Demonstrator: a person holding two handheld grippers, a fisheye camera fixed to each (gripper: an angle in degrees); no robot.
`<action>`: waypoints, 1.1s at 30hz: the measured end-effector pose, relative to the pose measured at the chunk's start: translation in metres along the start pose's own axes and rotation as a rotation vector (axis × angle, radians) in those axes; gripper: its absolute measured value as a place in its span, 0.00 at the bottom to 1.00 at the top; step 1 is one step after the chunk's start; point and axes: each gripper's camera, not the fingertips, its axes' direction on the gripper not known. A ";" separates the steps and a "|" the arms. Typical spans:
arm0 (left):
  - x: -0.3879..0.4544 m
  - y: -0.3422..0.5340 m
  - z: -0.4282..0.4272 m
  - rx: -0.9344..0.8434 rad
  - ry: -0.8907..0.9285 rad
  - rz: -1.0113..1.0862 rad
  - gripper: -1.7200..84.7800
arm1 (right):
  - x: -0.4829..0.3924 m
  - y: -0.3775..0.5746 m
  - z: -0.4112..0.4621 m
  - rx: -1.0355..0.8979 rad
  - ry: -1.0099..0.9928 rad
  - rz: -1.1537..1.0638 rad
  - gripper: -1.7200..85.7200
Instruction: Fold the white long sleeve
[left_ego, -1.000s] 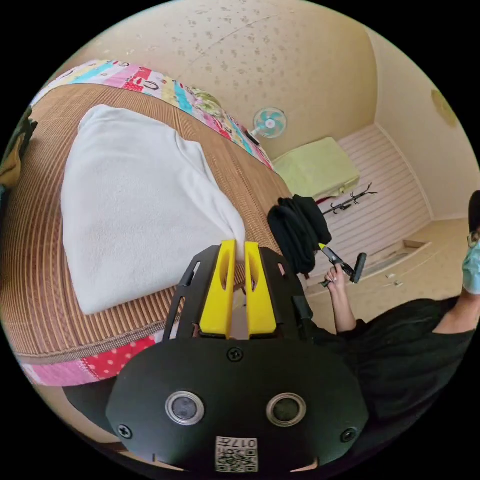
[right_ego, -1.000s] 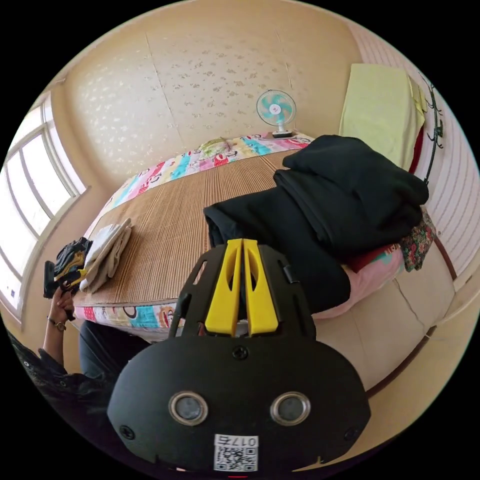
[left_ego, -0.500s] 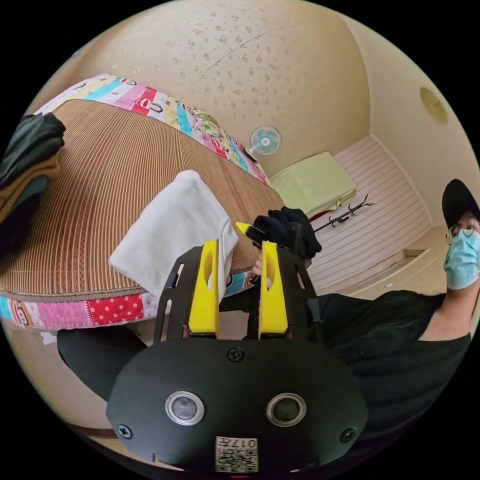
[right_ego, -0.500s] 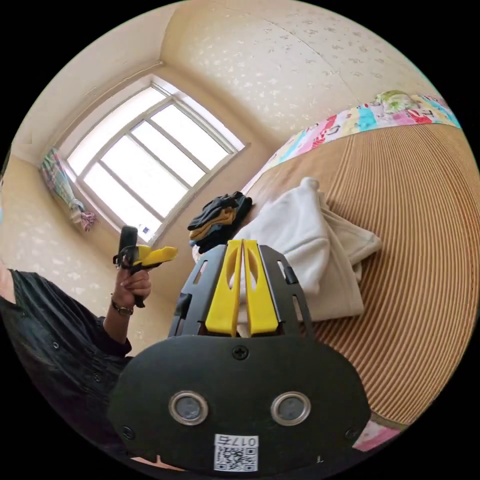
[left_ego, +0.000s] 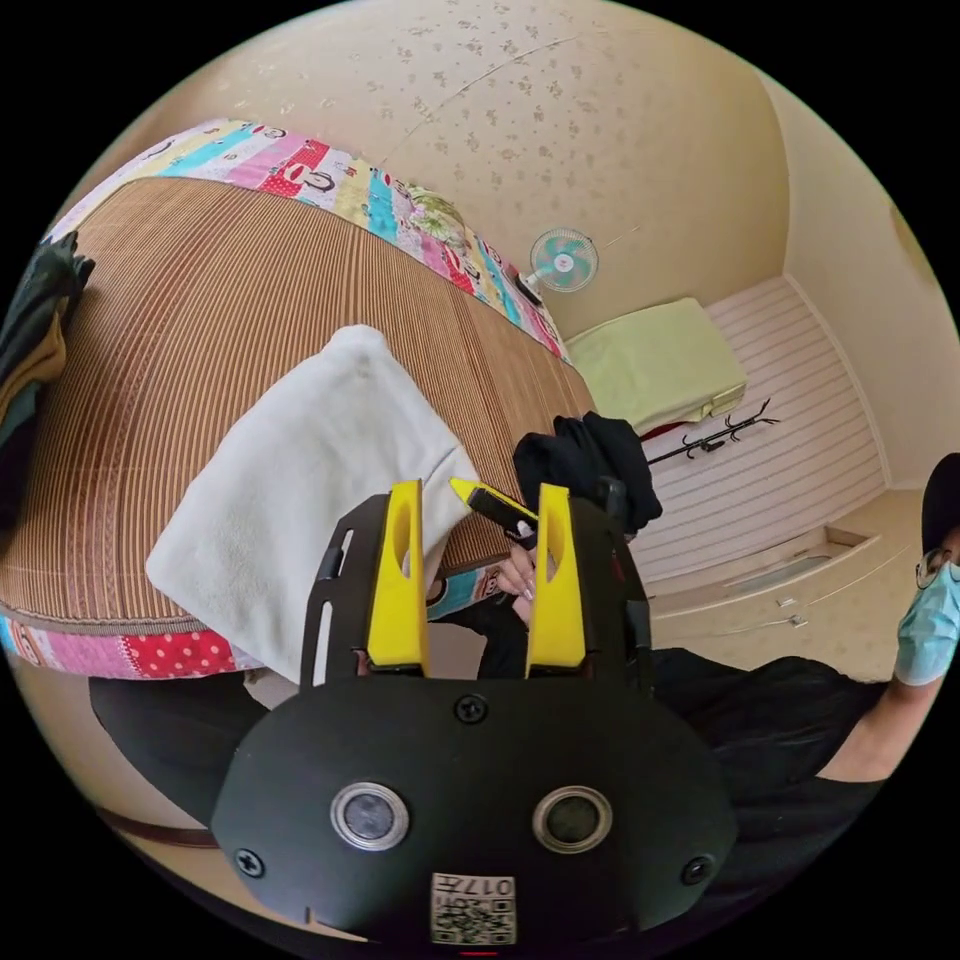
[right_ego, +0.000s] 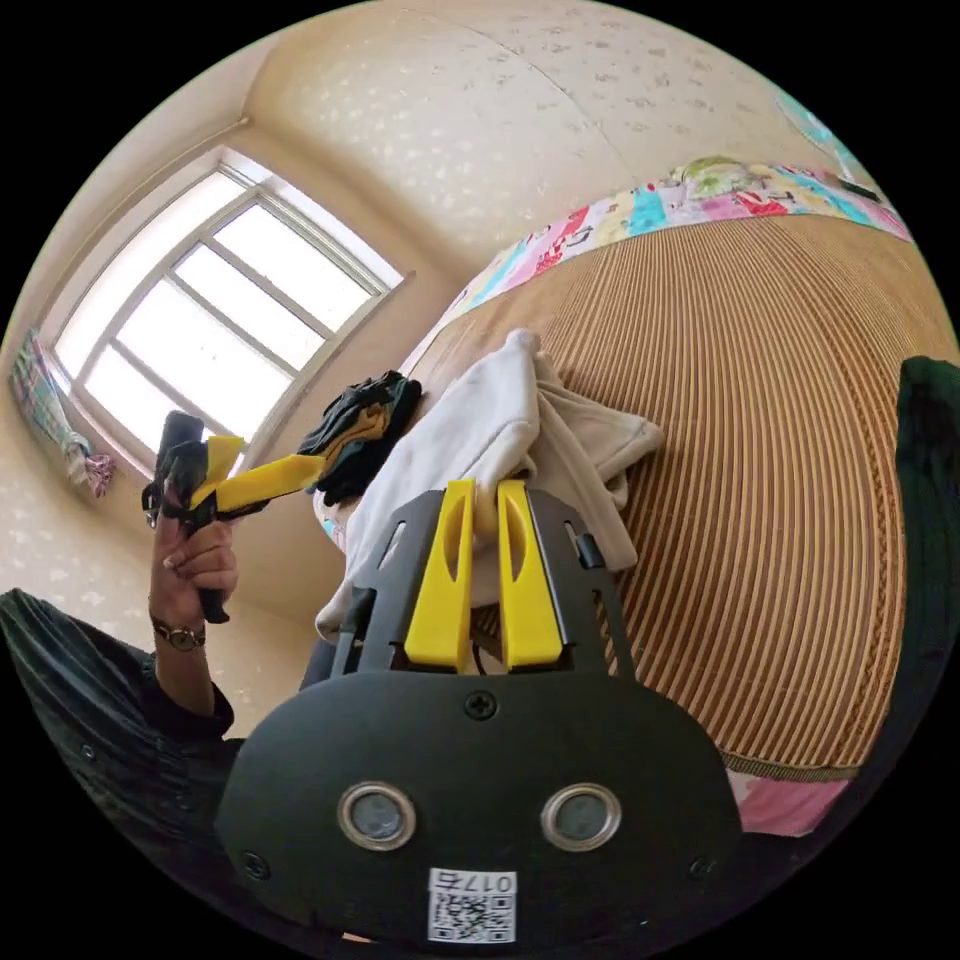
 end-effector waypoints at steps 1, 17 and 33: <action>-0.003 0.005 -0.002 0.024 0.017 -0.015 0.21 | -0.022 0.005 -0.015 0.057 0.003 -0.094 0.07; 0.021 0.085 -0.109 0.203 0.325 0.441 0.09 | -0.058 0.060 -0.140 0.167 -0.341 -0.598 0.06; 0.074 0.134 -0.174 0.192 1.031 0.837 0.09 | 0.056 0.050 -0.111 0.093 -0.759 -0.238 0.23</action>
